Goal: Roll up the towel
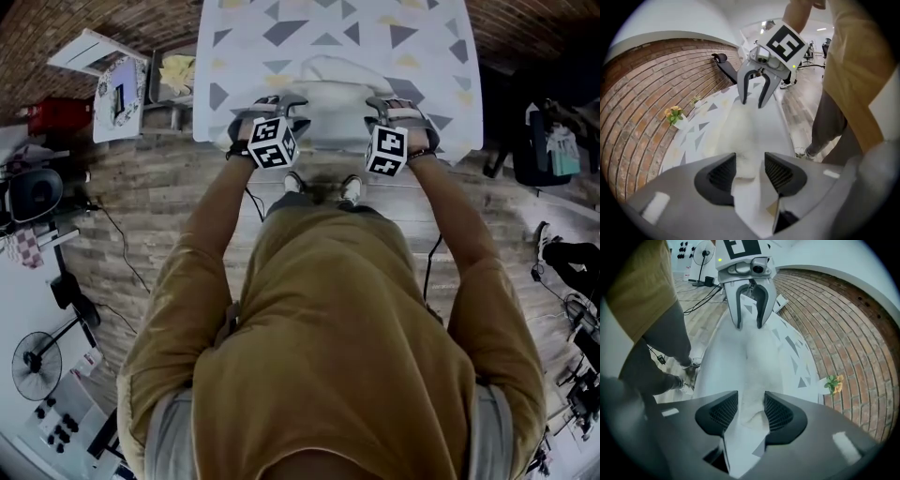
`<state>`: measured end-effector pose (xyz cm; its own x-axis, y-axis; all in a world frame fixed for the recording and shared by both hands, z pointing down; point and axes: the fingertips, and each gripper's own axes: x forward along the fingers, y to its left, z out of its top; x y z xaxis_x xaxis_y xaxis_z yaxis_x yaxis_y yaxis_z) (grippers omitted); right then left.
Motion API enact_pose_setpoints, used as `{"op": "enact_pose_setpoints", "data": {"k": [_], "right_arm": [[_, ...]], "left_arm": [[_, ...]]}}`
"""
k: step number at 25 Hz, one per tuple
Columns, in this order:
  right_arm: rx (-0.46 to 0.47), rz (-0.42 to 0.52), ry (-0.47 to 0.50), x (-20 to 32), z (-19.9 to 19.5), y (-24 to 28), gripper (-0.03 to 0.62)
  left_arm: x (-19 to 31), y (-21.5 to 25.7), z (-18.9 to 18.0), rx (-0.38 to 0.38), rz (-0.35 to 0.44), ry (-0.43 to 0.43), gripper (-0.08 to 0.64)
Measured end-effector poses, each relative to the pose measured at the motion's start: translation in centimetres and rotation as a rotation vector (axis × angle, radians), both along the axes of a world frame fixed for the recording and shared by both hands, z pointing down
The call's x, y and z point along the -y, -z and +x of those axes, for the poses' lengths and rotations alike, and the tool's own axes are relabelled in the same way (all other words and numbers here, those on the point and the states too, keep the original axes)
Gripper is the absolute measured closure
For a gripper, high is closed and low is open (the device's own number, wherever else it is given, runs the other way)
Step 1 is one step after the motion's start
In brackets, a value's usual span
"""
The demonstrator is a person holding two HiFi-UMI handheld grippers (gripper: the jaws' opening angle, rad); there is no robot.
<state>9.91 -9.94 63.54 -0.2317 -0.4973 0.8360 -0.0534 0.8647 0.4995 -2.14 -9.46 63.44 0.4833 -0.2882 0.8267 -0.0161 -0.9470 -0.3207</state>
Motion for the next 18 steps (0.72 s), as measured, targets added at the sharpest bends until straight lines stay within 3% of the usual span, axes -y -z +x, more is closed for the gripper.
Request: {"op": "enact_pose_setpoints", "data": {"k": [13, 18], "right_arm": [[-0.013, -0.008, -0.110, 1.1, 1.2, 0.4, 0.436], [-0.009, -0.036, -0.150, 0.8, 1.1, 0.0, 0.460]], "left_arm": [[1.6, -0.4, 0.3, 0.015, 0.025, -0.063, 0.357], [2.2, -0.7, 0.4, 0.020, 0.033, -0.039, 0.376]]}}
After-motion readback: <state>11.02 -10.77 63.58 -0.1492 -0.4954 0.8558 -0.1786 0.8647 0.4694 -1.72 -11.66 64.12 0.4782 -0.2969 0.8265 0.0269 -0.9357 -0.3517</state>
